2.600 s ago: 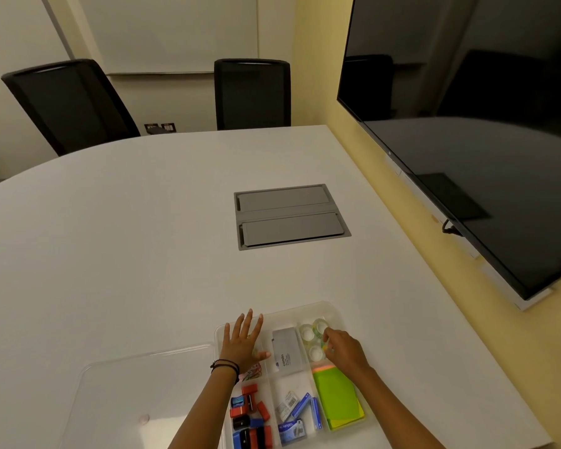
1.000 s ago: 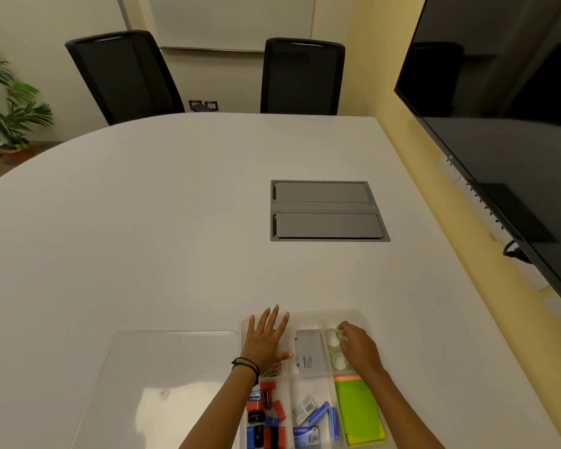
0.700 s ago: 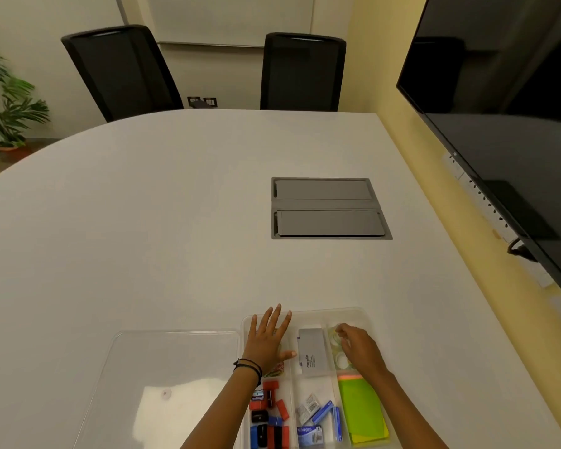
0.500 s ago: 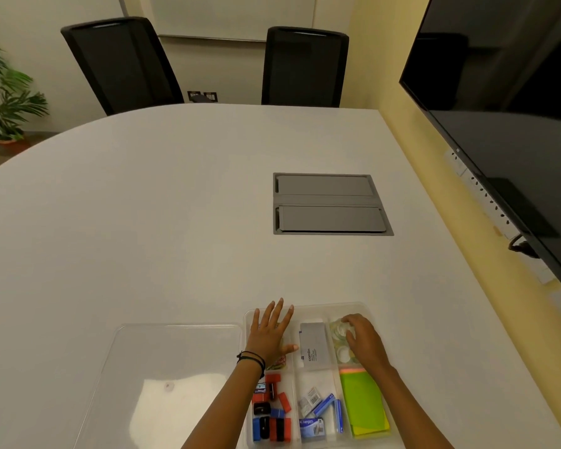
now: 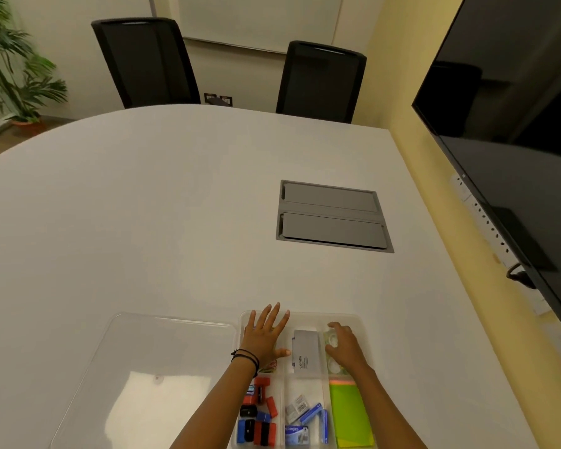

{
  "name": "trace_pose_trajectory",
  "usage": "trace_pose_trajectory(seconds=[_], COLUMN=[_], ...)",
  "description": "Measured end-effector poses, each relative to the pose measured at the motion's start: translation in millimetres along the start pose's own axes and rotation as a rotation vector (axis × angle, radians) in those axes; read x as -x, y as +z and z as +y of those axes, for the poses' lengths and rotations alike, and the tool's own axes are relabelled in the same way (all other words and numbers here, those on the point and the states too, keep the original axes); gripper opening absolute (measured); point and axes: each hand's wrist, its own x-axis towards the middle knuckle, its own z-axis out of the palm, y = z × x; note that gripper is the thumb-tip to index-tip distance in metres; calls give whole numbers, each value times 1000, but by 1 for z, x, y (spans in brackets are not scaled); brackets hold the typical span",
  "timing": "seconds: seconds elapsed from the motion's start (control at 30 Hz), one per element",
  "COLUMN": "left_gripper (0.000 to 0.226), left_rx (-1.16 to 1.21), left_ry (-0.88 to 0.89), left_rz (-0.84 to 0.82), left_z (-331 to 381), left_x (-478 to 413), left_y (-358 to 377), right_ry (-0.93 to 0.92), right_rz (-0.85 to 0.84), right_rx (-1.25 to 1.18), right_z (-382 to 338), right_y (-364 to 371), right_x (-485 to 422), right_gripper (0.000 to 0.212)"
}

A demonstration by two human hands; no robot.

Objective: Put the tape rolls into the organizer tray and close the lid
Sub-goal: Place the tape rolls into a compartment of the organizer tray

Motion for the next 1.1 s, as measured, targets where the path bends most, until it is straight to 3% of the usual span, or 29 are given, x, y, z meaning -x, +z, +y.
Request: trace_pose_trajectory(seconds=[0.2, 0.3, 0.67, 0.73, 0.87, 1.0, 1.1], left_gripper=[115, 129, 135, 126, 88, 86, 87], left_rx=[-24, -42, -94, -83, -195, -244, -232], left_ry=[-2, -19, -11, -9, 81, 89, 79], left_rz=[12, -16, -51, -84, -101, -35, -103], left_z=[-1, -1, -1, -1, 10, 7, 8], left_x=[0, -1, -2, -2, 5, 3, 5], left_y=[-1, -1, 1, 1, -13, -4, -8], right_ry=[-39, -43, -6, 1, 29, 62, 76], right_rz=[28, 56, 190, 179, 115, 115, 135], right_rx=[221, 297, 79, 85, 180, 226, 225], right_z=[-8, -9, 1, 1, -4, -8, -10], right_y=[12, 16, 6, 5, 5, 10, 13], right_x=[-3, -2, -1, -2, -4, -4, -5], right_gripper=[38, 34, 36, 36, 41, 41, 39])
